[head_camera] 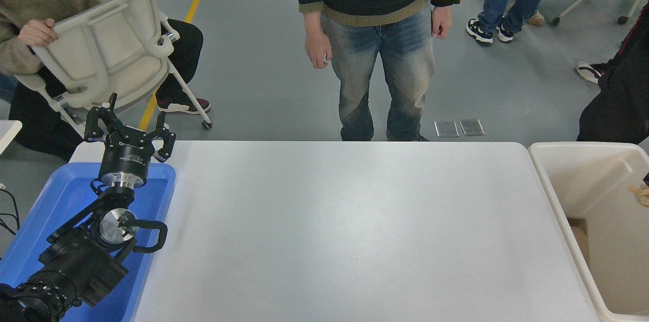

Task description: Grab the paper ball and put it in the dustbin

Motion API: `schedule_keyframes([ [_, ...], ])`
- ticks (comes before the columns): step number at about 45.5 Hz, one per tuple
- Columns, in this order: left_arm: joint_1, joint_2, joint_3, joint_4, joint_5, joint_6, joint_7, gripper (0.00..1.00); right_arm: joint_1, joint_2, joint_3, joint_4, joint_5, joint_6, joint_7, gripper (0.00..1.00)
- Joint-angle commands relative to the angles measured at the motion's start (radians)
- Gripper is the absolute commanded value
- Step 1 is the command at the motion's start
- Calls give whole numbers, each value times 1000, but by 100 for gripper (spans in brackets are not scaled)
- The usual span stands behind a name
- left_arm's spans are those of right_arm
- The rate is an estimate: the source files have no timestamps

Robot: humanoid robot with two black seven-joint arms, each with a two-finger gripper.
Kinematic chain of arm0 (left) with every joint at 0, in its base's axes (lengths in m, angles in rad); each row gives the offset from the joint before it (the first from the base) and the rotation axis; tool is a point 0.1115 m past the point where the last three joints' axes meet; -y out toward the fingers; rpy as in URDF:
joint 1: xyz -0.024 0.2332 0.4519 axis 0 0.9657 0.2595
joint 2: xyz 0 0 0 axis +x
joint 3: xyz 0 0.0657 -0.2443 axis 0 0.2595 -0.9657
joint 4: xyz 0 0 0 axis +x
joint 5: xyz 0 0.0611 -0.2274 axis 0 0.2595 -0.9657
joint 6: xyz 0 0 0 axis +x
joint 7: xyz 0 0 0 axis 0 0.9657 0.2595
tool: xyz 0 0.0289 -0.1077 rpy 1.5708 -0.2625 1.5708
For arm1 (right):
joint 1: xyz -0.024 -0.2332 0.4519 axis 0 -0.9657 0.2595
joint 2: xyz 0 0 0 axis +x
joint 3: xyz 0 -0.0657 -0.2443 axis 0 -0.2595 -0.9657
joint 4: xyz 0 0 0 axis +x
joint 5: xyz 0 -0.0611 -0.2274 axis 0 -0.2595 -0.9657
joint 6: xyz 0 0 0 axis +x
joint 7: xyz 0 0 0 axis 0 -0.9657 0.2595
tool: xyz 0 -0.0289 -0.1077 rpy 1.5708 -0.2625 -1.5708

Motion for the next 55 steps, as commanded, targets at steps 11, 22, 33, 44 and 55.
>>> schedule_keyframes([
  [11,1,0,0,1,0,0,0,99,-305,221,80,-338,1,-170,-3,0],
  [22,0,0,0,1,0,0,0,99,-316,228,71,-337,1,-202,-4,0],
  [33,1,0,0,0,0,0,0,99,-316,241,69,-338,-7,-237,-1,10],
  [44,0,0,1,0,0,0,0,99,-316,239,77,-321,1,-361,0,70],
  [55,1,0,1,0,0,0,0,99,-262,218,83,-195,3,-360,0,75],
])
